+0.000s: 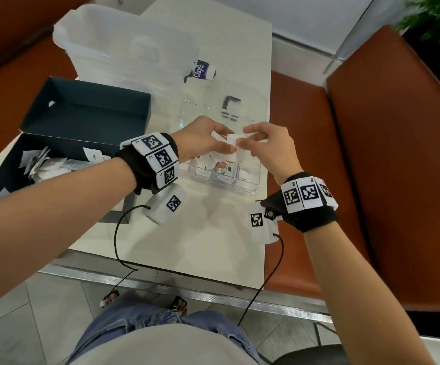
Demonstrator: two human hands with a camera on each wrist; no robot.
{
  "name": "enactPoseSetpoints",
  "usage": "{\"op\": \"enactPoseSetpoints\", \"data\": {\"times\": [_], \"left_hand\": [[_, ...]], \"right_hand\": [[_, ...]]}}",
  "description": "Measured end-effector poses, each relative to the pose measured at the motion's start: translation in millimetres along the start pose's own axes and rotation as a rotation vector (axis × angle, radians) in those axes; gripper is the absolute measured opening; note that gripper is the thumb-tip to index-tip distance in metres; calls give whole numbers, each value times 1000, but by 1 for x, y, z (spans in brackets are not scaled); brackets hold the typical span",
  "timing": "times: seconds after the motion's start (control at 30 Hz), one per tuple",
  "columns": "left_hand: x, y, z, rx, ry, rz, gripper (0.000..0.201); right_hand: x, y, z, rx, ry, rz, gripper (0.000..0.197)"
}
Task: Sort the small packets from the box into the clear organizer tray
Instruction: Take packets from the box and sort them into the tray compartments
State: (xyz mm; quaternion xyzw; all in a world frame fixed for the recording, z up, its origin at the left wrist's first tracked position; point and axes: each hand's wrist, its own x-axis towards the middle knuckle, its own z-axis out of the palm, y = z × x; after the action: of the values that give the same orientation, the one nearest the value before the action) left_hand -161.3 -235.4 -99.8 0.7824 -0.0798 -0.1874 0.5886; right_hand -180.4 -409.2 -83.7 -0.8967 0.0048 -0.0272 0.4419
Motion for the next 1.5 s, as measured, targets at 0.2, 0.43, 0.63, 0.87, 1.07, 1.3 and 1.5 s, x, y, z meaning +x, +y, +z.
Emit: {"op": "enactPoseSetpoints", "data": {"times": [0.2, 0.43, 0.63, 0.87, 1.07, 1.3, 1.5], "left_hand": [[1, 12, -28, 283, -3, 104, 53], [-4, 2, -71, -51, 100, 2, 51], [-7, -11, -103, -205, 152, -30, 44], [-7, -21, -123, -213, 121, -62, 34], [-7, -29, -135, -239, 112, -81, 34], [-7, -33, -139, -233, 107, -84, 33], [-8, -40, -130, -165, 79, -158, 26]], "right_hand": [[27, -41, 2, -253, -236, -162, 16], [46, -50, 29, -265, -84, -223, 12], [46, -33, 88, -363, -93, -225, 14], [59, -29, 127, -544, -120, -246, 22], [64, -31, 133, -530, -79, -239, 21], [62, -32, 127, -248, -34, -86, 17], [58, -42, 110, 281, 66, 150, 12]]}}
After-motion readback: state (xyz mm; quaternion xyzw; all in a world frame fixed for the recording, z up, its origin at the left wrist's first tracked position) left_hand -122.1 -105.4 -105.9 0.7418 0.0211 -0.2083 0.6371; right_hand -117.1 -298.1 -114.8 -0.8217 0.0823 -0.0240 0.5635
